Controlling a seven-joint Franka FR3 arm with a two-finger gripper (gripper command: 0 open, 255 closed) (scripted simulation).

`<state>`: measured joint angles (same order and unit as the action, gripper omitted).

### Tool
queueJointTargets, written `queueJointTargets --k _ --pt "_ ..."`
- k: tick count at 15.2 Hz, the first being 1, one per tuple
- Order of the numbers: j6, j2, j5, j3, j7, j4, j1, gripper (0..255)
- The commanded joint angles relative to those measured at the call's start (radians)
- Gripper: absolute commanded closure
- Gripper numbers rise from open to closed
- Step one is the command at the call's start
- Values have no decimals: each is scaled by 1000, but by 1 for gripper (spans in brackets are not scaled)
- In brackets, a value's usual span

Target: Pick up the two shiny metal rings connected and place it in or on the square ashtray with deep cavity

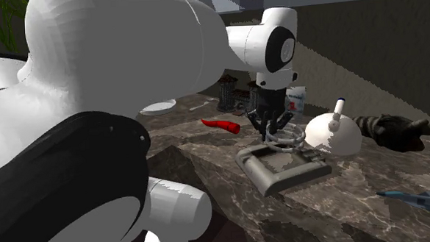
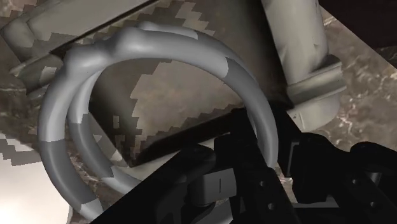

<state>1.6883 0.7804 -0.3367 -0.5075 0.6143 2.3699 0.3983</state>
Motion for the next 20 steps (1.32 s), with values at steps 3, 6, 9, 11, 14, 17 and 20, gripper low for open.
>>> queueJointTargets --k 3,6,9,11,14,17,20 --pt "49 7 -14 -14 -3 56 7 255" --pt "99 8 -28 -30 -6 106 12 255" --pt "99 8 -28 -30 -6 106 12 255" --pt "99 8 -28 -30 -6 106 12 255" --pt "99 8 -28 -30 -6 106 12 255" --pt "99 9 -28 -30 -6 106 12 0" --pt "99 8 -28 -30 -6 106 12 0"
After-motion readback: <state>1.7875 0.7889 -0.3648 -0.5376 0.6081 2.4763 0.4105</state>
